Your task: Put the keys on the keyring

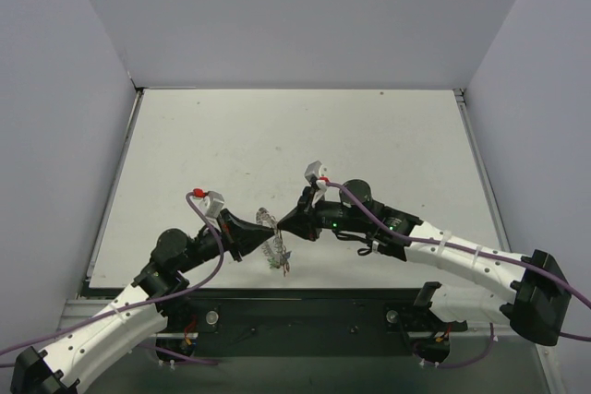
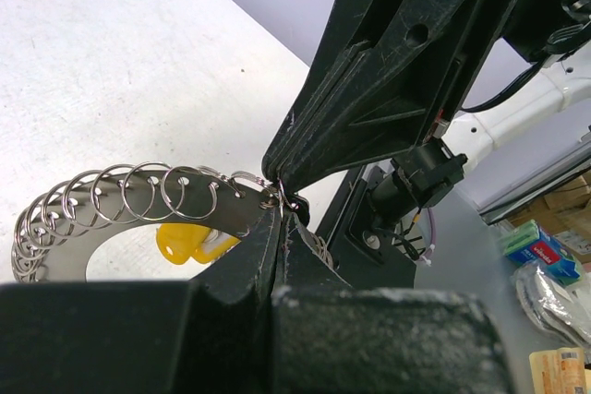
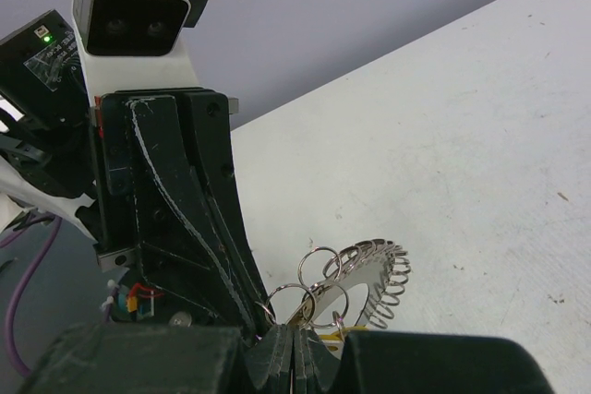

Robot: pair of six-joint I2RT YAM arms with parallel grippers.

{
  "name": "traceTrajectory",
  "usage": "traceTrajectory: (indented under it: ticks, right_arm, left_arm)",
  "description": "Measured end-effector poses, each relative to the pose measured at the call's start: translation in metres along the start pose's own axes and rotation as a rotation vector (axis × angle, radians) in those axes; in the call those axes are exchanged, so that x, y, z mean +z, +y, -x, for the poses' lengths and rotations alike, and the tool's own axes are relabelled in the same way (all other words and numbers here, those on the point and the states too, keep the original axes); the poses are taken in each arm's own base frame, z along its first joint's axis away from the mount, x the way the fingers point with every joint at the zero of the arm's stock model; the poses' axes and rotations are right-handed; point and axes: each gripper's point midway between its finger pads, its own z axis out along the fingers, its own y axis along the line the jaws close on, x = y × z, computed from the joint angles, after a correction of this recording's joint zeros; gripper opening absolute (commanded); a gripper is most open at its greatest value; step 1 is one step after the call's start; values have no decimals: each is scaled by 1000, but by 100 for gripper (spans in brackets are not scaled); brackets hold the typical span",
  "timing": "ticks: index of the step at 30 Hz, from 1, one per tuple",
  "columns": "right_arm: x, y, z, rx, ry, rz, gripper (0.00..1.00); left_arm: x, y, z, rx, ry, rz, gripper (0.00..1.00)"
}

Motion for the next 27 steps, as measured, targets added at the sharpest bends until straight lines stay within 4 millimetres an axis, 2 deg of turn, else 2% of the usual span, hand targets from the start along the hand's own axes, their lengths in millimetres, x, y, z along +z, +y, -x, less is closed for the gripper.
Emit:
traceTrajectory:
  ticks: [27]
  right_arm:
    - [-1, -3, 0, 9, -18, -21, 0]
  left_arm:
    - [2, -3, 3, -80, -60, -42, 0]
